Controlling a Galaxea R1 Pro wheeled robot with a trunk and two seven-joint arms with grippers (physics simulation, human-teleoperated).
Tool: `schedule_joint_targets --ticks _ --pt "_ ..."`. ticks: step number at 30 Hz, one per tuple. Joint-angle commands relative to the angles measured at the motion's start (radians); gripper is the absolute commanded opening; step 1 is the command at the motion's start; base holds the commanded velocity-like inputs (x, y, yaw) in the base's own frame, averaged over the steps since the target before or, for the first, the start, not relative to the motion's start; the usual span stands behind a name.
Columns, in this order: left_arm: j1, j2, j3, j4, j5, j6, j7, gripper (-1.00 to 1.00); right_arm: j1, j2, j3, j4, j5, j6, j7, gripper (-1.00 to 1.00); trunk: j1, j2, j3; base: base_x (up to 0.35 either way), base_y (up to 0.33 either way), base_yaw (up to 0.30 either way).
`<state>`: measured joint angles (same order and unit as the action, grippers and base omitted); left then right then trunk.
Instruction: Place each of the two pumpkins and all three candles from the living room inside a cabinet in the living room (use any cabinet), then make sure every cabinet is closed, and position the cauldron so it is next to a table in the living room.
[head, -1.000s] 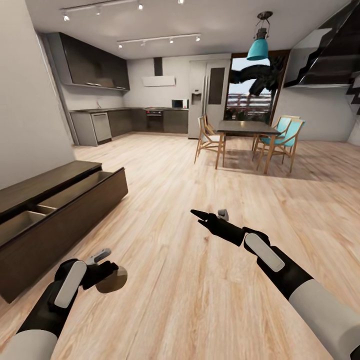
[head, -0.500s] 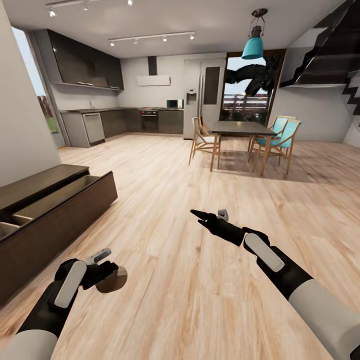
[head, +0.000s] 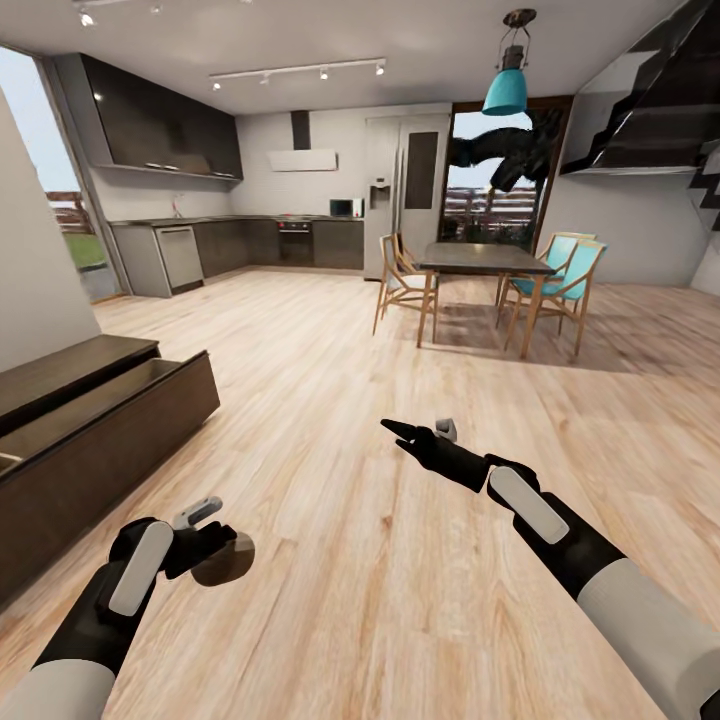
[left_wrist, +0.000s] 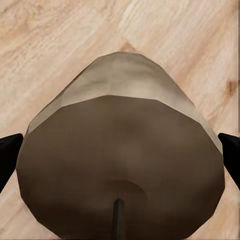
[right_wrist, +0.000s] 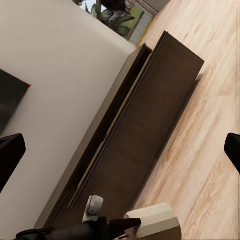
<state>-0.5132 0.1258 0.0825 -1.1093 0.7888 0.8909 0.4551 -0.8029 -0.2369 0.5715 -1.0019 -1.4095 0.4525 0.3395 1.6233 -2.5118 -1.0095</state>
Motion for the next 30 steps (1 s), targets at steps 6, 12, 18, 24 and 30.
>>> schedule_joint_targets --ticks 6,12,18,24,30 --pt "-0.001 0.0 0.0 -0.001 0.012 0.002 0.01 -1.0 -0.001 -0.001 0.002 0.001 -0.006 0.002 0.001 1.0 0.0 0.0 -0.001 0.301 -0.121 0.0" --pt "-0.001 0.0 0.0 -0.001 0.012 0.002 0.01 -1.0 -0.001 -0.001 0.002 0.001 -0.006 0.001 0.001 1.0 0.0 0.0 -0.001 0.301 -0.121 0.0" --pt "-0.001 0.0 0.0 -0.001 0.012 0.002 0.01 -1.0 -0.001 0.0 0.003 0.002 -0.006 0.001 0.001 1.0 0.0 0.0 -0.001 0.301 -0.121 0.0" --pt "-0.001 0.0 0.0 -0.001 0.013 0.002 0.01 -1.0 -0.001 0.001 0.004 0.002 -0.006 0.0 0.001 1.0 0.0 0.0 -0.001 0.301 -0.121 0.0" --pt "-0.001 0.0 0.0 -0.001 0.013 0.002 0.01 -1.0 -0.001 0.001 0.003 0.002 -0.006 0.0 0.001 1.0 0.0 0.0 -0.001 0.301 -0.121 0.0"
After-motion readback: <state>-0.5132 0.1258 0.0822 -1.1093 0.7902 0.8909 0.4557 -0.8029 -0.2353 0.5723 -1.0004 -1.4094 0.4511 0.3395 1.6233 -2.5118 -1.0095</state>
